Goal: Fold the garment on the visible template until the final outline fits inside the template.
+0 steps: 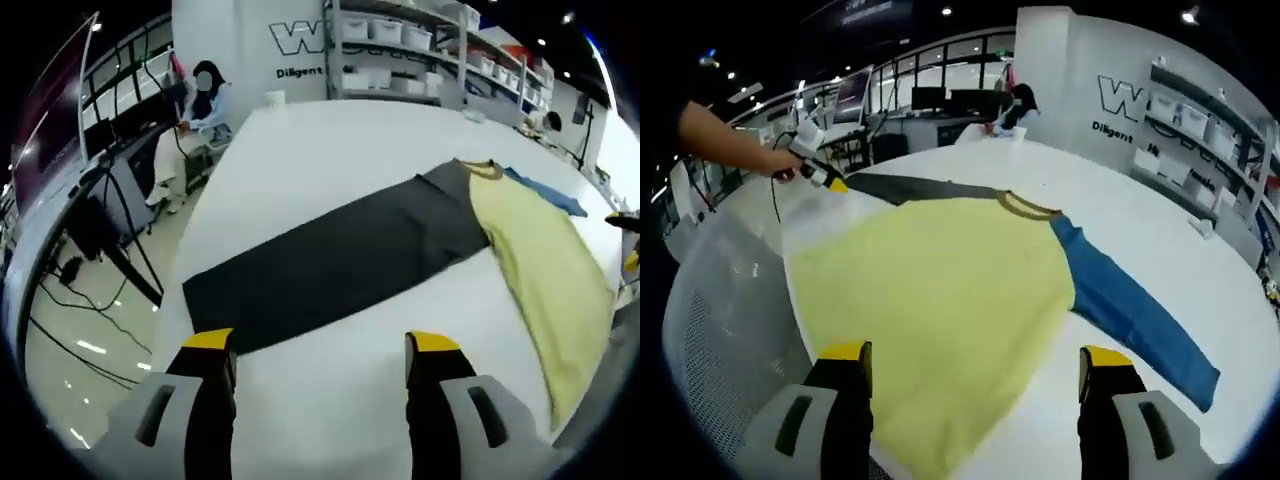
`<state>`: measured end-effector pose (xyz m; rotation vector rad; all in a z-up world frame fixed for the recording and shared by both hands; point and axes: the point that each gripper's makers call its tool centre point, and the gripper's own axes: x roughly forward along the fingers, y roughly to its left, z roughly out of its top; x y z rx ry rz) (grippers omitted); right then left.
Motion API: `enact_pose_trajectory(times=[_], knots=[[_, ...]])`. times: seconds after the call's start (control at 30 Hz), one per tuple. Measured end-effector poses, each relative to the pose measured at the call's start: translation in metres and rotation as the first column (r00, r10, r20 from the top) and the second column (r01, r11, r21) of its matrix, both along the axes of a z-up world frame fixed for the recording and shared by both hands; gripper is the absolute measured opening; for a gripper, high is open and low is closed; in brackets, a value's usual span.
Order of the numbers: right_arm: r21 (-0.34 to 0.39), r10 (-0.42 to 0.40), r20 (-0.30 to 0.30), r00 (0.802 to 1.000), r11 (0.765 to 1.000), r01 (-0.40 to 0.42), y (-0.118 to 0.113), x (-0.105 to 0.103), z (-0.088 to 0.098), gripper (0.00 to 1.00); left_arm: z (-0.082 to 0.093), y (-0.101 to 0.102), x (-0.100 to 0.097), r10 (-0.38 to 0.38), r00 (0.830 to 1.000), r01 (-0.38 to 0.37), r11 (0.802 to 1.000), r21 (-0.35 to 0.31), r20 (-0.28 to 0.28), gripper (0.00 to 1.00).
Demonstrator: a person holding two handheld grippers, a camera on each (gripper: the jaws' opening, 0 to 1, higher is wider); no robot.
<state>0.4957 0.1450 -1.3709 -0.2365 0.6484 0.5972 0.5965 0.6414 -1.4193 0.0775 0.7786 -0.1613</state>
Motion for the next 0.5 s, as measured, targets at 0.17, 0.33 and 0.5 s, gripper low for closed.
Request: enact_pose_trajectory(times=[0.17, 0.33, 0.5], knots=[[0.075, -0.078, 0.01, 0.997, 0.994, 0.077, -0.013, 0.002, 0.012, 0.86, 0.005, 0.01, 0.004, 0.1, 0.995, -0.1, 0.994, -0.038, 0.002, 0.59], [0.071, -0.111, 0.007, 0.994, 0.991, 0.111, -0.028, 0.002, 0.012, 0.88, 0.003, 0.019, 0.008, 0.123, 0.992, -0.123, 0.992, -0.022, -0.011, 0.54], [0.098, -0.164, 0.02, 0.986, 0.982, 0.161, -0.041, 0.004, 0.018, 0.89, 0.004, 0.037, 0.009, 0.202, 0.979, -0.202, 0.979, -0.02, -0.013, 0.45]])
